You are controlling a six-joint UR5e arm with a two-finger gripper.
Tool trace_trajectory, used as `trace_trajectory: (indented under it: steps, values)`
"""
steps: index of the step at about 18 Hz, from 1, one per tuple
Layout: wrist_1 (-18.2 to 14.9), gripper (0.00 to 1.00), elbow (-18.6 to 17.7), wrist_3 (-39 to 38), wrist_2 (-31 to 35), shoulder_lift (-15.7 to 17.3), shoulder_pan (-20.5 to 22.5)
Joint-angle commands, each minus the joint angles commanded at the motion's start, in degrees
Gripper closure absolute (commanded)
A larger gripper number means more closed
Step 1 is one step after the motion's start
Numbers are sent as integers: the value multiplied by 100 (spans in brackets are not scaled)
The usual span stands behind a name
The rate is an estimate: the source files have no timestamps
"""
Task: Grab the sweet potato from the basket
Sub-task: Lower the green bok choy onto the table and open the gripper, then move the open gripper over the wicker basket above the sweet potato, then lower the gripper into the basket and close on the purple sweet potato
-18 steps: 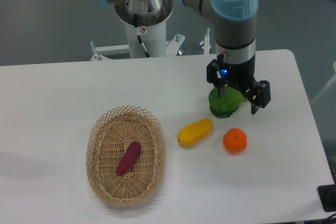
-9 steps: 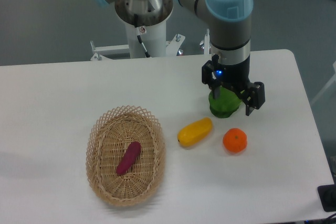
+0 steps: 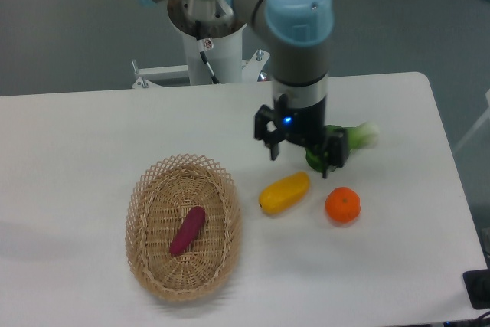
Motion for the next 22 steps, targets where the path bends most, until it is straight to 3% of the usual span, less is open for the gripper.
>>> trace_trajectory:
  steps: [3, 7, 11, 16, 19, 22]
  values:
    - [61, 0, -456, -326, 17, -61, -272]
    - [597, 0, -756, -712, -298, -403, -607]
    - [765, 0, -739, -969, -396, -816, -809]
    - [782, 0, -748, -1100, -378, -1098, -1002]
    - [1115, 0, -774, -1320, -334, -1274, -1187]
    - [1204, 0, -801, -1311, -334, -1309, -1223]
